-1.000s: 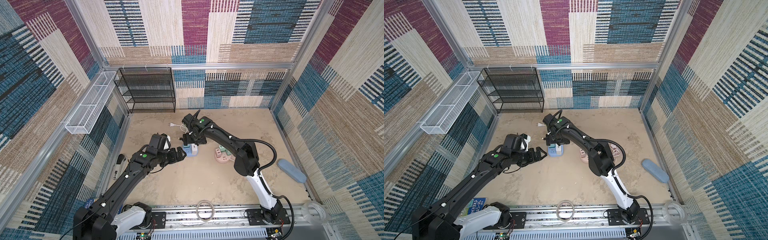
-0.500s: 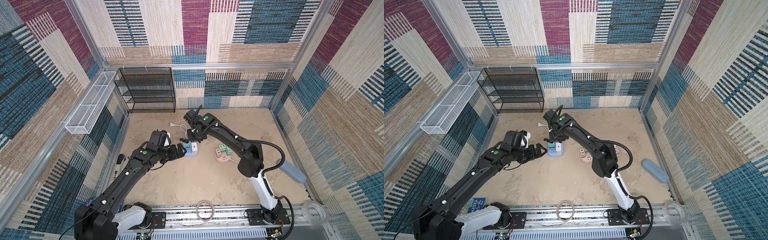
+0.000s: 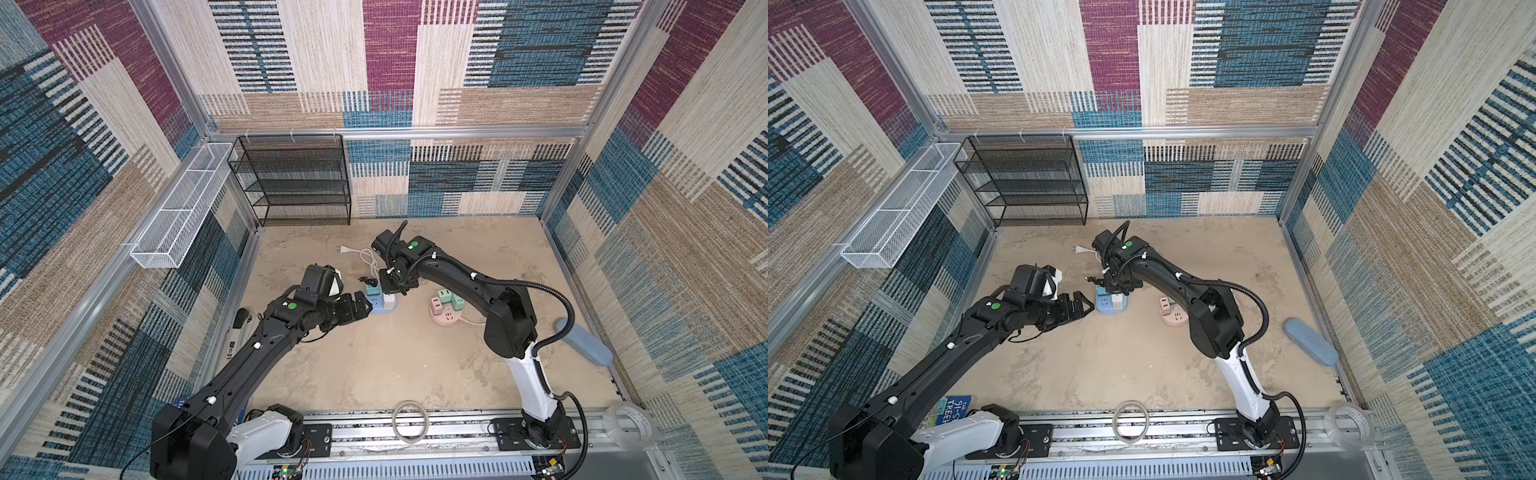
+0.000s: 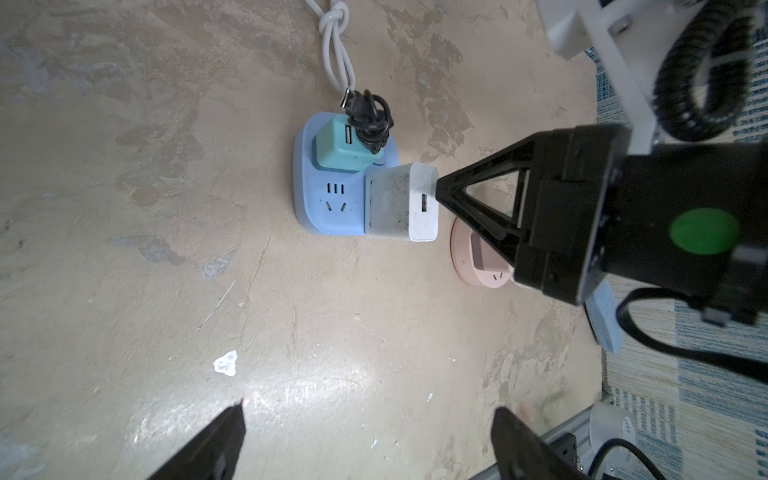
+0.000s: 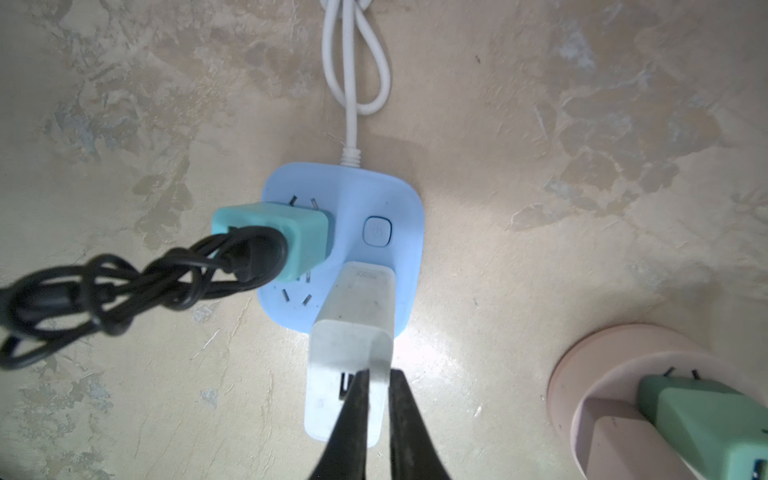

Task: Insert plugs into power strip
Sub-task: Insert the plug into the socket.

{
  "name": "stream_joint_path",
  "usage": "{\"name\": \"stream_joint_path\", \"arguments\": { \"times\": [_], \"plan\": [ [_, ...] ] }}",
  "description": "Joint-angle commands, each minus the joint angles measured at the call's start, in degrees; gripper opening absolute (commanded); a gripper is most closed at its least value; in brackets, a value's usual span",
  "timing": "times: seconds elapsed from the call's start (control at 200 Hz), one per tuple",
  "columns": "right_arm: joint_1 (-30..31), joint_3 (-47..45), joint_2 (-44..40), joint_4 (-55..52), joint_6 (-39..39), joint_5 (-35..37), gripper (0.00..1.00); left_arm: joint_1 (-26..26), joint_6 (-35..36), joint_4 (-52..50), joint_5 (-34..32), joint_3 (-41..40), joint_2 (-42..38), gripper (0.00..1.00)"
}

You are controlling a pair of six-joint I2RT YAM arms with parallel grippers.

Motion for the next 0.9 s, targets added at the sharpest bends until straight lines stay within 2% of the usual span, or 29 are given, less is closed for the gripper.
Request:
{"name": "stream_joint_path", "arguments": {
  "times": [0.0, 0.526, 0.736, 0.896],
  "plan": [
    [0.09, 0.88, 0.46, 1.73, -0.68, -0.23, 0.14, 0.04, 0.61, 0.98, 0.16, -0.07, 0.57, 0.97],
    [2.34, 2.1, 6.55, -1.38, -2.06, 0.59, 0.15, 0.05, 0.78, 3.5, 1.34, -0.78, 3.47, 0.97],
    [2.72, -2.11, 4.31, 1.21, -0.24, 0.86, 0.17, 0.09, 0.68, 3.8, 1.61, -0.78, 4.34, 0.97],
    [1.6, 2.8, 1.88, 1.5, -0.78, 1.89, 0.21, 0.04, 1.08, 3.13, 0.7, 0.3, 4.35, 0.97]
  ]
}}
